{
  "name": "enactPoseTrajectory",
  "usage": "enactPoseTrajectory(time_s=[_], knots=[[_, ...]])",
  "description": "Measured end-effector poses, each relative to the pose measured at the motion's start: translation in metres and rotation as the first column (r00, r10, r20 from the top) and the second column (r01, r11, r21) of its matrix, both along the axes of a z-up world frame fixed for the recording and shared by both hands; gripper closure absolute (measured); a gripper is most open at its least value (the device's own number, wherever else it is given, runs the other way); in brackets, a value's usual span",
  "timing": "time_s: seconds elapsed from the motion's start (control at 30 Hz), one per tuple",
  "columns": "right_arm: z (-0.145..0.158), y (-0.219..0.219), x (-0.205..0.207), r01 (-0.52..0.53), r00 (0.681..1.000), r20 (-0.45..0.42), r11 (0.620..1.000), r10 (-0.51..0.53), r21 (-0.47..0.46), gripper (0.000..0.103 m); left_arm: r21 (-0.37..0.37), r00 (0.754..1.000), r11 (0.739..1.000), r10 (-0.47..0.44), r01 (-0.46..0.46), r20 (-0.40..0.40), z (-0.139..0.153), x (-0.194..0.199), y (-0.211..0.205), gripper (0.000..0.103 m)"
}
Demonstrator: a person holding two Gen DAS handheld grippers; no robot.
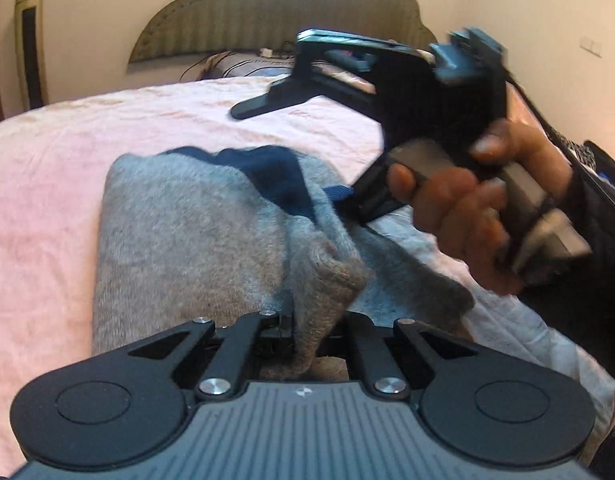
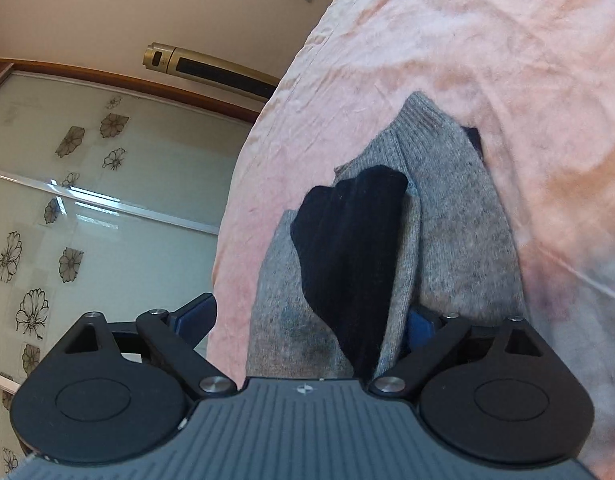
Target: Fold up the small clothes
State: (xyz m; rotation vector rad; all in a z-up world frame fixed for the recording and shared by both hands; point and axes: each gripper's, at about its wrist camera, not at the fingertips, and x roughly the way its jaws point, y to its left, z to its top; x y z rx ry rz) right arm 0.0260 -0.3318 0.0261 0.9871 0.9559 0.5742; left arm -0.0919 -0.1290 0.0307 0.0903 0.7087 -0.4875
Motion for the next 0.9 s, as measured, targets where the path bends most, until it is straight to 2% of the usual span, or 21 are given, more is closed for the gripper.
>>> enactPoseTrajectory(time_s=[0.03, 0.1, 0.13, 0.17, 0.23, 0.3, 0.33, 0.37, 0.4, 0.43, 0.47, 0.5, 0.53, 0.57, 0.6, 0.63, 0.7, 0.77, 0.8, 0.83, 0.9], knots=[[0.003, 0.002, 0.007, -0.007, 1.0, 0.01, 0.998, 0.007, -0.058, 0.028, 0.008, 1.0, 1.0, -0.02, 0.02, 0.007, 0.0, -0.002, -0.005, 0.098], [0.008, 0.008, 0.021, -0.052, 0.998, 0.022, 0.979, 0.057, -0.196, 0.069, 0.031, 0.998, 0.998, -0.059, 0.058, 0.027, 0.001, -0.005, -0.019, 0.098], [0.011, 0.01, 0.026, -0.067, 0.997, 0.028, 0.967, 0.076, -0.245, 0.081, 0.035, 0.996, 0.997, -0.077, 0.076, 0.034, 0.001, -0.006, -0.027, 0.098], [0.018, 0.011, 0.028, -0.081, 0.994, 0.052, 0.952, 0.101, -0.294, 0.086, 0.036, 0.994, 0.995, -0.096, 0.094, 0.044, 0.002, -0.006, -0.033, 0.098], [0.032, 0.008, 0.026, -0.081, 0.983, 0.123, 0.927, 0.134, -0.365, 0.086, 0.052, 0.99, 0.991, -0.126, 0.123, 0.066, 0.003, -0.006, -0.048, 0.098], [0.035, 0.0, 0.024, -0.054, 0.977, 0.16, 0.895, 0.139, -0.443, 0.086, 0.067, 0.99, 0.988, -0.142, 0.14, 0.022, -0.009, 0.003, -0.061, 0.098], [0.026, -0.006, 0.027, -0.047, 0.984, 0.132, 0.88, 0.123, -0.473, 0.086, 0.07, 0.99, 0.988, -0.139, 0.14, -0.017, -0.018, 0.01, -0.064, 0.098], [0.018, -0.01, 0.028, -0.047, 0.988, 0.107, 0.88, 0.11, -0.473, 0.086, 0.051, 0.99, 0.988, -0.144, 0.144, 0.006, -0.021, 0.009, -0.062, 0.097], [0.009, -0.019, 0.025, -0.027, 0.99, 0.114, 0.903, 0.084, -0.429, 0.088, 0.046, 0.988, 0.987, -0.155, 0.155, 0.017, -0.019, 0.007, -0.061, 0.097], [0.006, -0.027, 0.02, -0.012, 0.992, 0.114, 0.921, 0.061, -0.389, 0.085, 0.023, 0.986, 0.986, -0.167, 0.167, 0.009, -0.016, 0.005, -0.054, 0.092], [0.007, -0.032, 0.015, -0.001, 0.993, 0.109, 0.932, 0.043, -0.363, 0.074, -0.011, 0.982, 0.982, -0.189, 0.189, -0.003, -0.011, 0.002, -0.045, 0.083], [0.011, -0.038, 0.008, 0.018, 0.992, 0.12, 0.945, 0.023, -0.328, 0.057, -0.043, 0.978, 0.977, -0.21, 0.21, -0.01, -0.007, -0.001, -0.035, 0.077], [0.016, -0.043, 0.0, 0.045, 0.988, 0.154, 0.953, 0.002, -0.3, 0.045, -0.073, 0.975, 0.973, -0.22, 0.22, -0.002, 0.0, -0.004, -0.02, 0.06], [0.023, -0.047, -0.007, 0.084, 0.981, 0.193, 0.952, -0.027, -0.294, 0.019, -0.09, 0.977, 0.973, -0.211, 0.212, 0.02, 0.005, -0.01, -0.005, 0.036], [0.029, -0.051, -0.013, 0.119, 0.973, 0.223, 0.945, -0.051, -0.304, 0.005, -0.109, 0.981, 0.976, -0.184, 0.189, 0.054, 0.011, -0.015, 0.014, 0.025], [0.032, -0.055, -0.014, 0.128, 0.972, 0.229, 0.94, -0.056, -0.315, 0.005, -0.127, 0.985, 0.979, -0.152, 0.162, 0.087, 0.015, -0.019, 0.032, 0.014], [0.029, -0.062, -0.009, 0.113, 0.979, 0.2, 0.941, -0.049, -0.32, 0.011, -0.156, 0.992, 0.984, -0.075, 0.09, 0.101, 0.022, -0.013, 0.066, 0.014], [0.022, -0.061, 0.002, 0.099, 0.986, 0.158, 0.93, -0.045, -0.353, 0.015, -0.211, 0.999, 0.977, 0.022, -0.013, 0.037, 0.026, 0.013, 0.093, 0.014], [0.016, -0.058, 0.009, 0.084, 0.99, 0.134, 0.928, -0.037, -0.364, 0.018, -0.252, 0.996, 0.964, 0.086, -0.088, -0.017, 0.026, 0.035, 0.103, 0.014], [0.011, -0.053, 0.015, 0.071, 0.993, 0.118, 0.93, -0.03, -0.362, 0.019, -0.303, 0.986, 0.94, 0.136, -0.159, -0.095, 0.022, 0.055, 0.114, 0.014], [0.006, -0.043, 0.024, 0.052, 0.993, 0.113, 0.936, -0.013, -0.348, 0.019, -0.403, 0.939, 0.865, 0.194, -0.3, -0.283, 0.006, 0.097, 0.132, 0.015]])
